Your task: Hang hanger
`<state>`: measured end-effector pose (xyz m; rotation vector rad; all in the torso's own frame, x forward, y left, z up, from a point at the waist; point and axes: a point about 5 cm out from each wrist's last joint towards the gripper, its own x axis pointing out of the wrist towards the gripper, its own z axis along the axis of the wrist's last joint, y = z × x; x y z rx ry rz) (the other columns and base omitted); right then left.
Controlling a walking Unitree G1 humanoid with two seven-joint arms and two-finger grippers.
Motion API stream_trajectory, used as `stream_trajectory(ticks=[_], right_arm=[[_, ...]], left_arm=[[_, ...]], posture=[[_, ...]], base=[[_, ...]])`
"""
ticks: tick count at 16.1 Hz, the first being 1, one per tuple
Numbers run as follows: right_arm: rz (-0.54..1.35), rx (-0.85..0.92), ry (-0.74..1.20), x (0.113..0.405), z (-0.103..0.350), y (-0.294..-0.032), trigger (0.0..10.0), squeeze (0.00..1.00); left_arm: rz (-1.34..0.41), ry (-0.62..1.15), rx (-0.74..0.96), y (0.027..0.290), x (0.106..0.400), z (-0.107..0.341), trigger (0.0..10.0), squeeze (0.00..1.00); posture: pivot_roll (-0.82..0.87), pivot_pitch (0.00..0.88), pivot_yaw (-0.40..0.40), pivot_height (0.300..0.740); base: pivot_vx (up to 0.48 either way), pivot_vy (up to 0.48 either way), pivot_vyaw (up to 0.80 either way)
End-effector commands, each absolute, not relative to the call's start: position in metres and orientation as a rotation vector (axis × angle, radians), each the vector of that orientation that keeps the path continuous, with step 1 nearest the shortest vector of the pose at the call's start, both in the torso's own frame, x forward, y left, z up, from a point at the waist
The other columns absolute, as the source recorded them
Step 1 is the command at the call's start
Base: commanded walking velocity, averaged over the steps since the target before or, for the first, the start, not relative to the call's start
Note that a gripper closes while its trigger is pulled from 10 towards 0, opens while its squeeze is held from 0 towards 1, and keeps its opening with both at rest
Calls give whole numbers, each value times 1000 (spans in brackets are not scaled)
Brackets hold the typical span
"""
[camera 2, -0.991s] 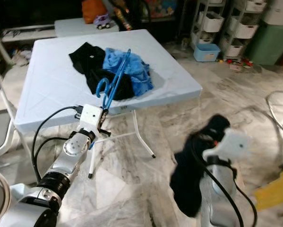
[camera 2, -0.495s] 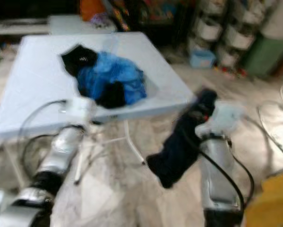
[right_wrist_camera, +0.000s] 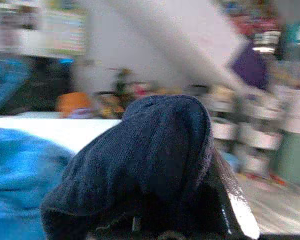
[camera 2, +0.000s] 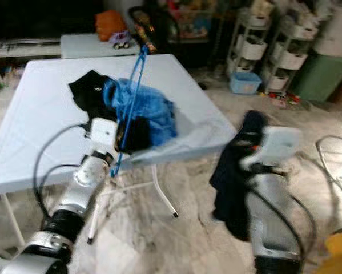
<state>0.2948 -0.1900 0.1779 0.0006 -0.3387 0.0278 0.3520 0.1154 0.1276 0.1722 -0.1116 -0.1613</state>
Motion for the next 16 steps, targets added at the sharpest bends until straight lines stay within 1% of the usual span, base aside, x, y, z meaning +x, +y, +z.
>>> stream_trajectory(ticks=[1,3,5,8,11,16], right_arm=[[51,-8,-413,294,197,-192,10000,0],[138,-38,-451,297,214,-186,10000,0],[162,-36,-466,298,220,-185,10000,0],[197,-20,-468,299,221,-180,10000,0],[164,11,-436,301,218,-182,10000,0],[179,2,-452,300,218,-182,10000,0]], left_arm=[[-139,-75,183,120,351,122,10000,0],[-114,-76,189,121,351,122,10000,0],[-106,-73,193,123,350,121,10000,0],[-90,-76,208,125,348,121,10000,0],[-82,-74,219,123,349,121,10000,0],[-88,-86,245,120,350,124,10000,0]], posture=[[224,0,-106,740],[234,0,-114,740],[244,0,-116,740],[251,0,-116,740],[251,0,-116,740],[254,0,-111,740]], base=[[386,285,0],[313,304,0],[281,285,0],[0,0,0],[0,0,0],[0,0,729]])
